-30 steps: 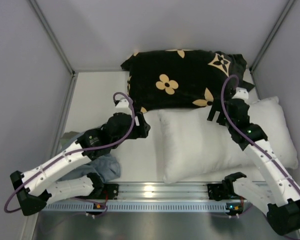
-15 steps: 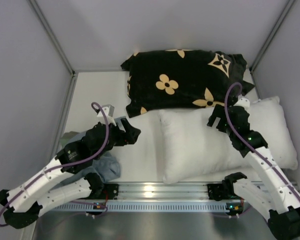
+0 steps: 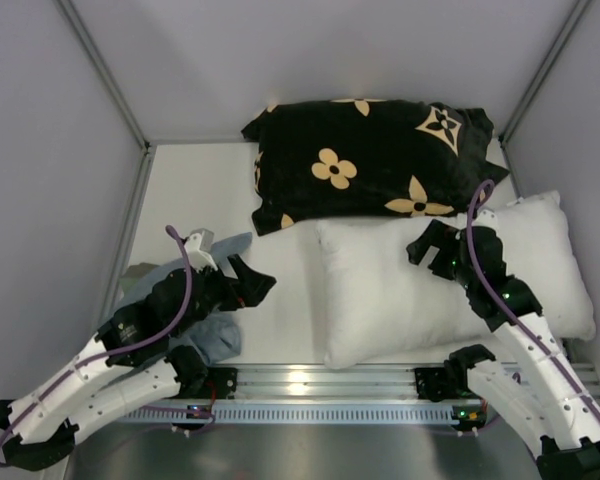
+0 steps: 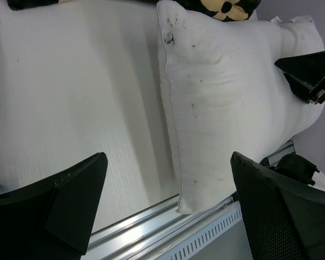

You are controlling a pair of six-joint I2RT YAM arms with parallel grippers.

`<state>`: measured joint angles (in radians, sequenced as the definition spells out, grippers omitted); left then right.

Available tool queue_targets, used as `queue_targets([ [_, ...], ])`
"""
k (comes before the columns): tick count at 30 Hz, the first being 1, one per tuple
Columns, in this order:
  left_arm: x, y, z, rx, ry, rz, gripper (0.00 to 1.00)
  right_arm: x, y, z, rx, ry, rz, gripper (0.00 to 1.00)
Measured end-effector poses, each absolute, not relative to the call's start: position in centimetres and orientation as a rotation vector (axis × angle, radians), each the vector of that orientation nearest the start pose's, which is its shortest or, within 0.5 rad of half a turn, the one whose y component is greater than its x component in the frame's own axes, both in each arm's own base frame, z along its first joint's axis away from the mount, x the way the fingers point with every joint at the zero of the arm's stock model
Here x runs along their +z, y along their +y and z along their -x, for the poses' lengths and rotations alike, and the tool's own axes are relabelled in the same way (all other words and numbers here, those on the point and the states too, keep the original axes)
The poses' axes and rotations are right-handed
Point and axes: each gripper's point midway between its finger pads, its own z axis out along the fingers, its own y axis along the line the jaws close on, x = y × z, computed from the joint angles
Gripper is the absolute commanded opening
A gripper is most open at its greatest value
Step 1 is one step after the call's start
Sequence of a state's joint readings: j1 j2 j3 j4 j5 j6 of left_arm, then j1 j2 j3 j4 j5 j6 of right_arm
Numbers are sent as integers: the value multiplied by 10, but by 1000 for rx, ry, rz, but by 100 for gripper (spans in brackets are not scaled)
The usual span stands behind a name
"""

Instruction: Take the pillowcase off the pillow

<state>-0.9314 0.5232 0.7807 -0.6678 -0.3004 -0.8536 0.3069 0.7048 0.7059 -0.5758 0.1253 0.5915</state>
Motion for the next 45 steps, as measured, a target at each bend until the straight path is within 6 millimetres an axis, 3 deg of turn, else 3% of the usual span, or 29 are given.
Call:
queue_targets([
  [9,259,-166,-138,-1017,1991,170,99,188,87,-232,482,2107,-369,99],
  [21,268,-156,-101,-1334,1817,174,99,208,116,-177,840,1931,-237,99],
  [29,249,-181,-92,-1465,1833,103,99,165,127,-178,935,1982,-326,99],
  [36,242,-198,-79,-1573,1841,11,99,173,129,-170,1030,1848,-323,99],
  [45,236,-223,-69,-1749,1732,-115,99,167,127,-169,1023,1869,-348,99],
])
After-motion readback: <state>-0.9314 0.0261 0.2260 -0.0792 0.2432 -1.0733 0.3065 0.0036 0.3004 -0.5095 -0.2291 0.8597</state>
